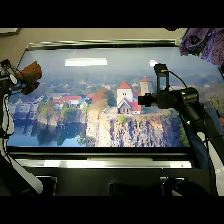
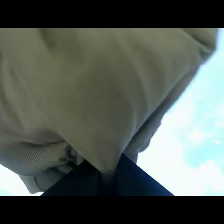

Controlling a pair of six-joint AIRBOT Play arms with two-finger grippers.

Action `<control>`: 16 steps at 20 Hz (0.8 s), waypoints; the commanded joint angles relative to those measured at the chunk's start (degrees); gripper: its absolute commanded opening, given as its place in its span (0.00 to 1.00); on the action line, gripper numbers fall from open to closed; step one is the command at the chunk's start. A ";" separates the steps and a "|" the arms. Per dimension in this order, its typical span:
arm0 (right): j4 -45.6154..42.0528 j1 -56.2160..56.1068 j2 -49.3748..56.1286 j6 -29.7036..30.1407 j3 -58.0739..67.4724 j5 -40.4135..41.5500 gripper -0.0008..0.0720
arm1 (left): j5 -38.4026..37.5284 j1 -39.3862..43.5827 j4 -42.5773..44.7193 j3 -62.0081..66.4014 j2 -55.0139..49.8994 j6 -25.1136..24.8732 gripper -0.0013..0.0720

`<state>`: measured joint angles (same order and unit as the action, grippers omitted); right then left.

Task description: Fold the clothes and pants, and hang the long-sleeved shirts on hangers.

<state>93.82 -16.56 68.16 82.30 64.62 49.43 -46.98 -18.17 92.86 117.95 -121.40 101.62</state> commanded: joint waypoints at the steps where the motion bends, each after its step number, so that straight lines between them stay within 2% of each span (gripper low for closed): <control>1: 0.00 -0.07 0.04 0.00 0.07 -0.02 0.16 | -12.94 4.55 -7.69 -1.31 7.37 0.04 0.03; 3: 0.00 -0.07 0.04 0.00 0.07 -0.02 0.16 | -18.75 10.19 -7.82 -6.64 14.71 0.76 0.03; 5: 0.00 -0.07 0.04 0.00 0.07 -0.02 0.16 | -22.32 16.83 -7.85 -13.38 23.12 3.50 0.03; 10: 0.00 -0.07 0.04 0.00 0.07 -0.02 0.16 | -25.11 36.61 -12.48 -26.05 41.55 11.78 0.03; 12: 0.00 -0.07 0.04 0.00 0.07 -0.02 0.16 | -25.09 44.96 -13.42 -27.98 44.15 16.68 0.03; 16: 0.00 -0.07 0.04 0.00 0.07 -0.02 0.16 | -20.76 59.39 -13.40 -31.26 42.21 22.03 0.03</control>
<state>93.80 -16.56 68.16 82.30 64.64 49.43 -70.30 31.46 80.38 89.71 -79.75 118.32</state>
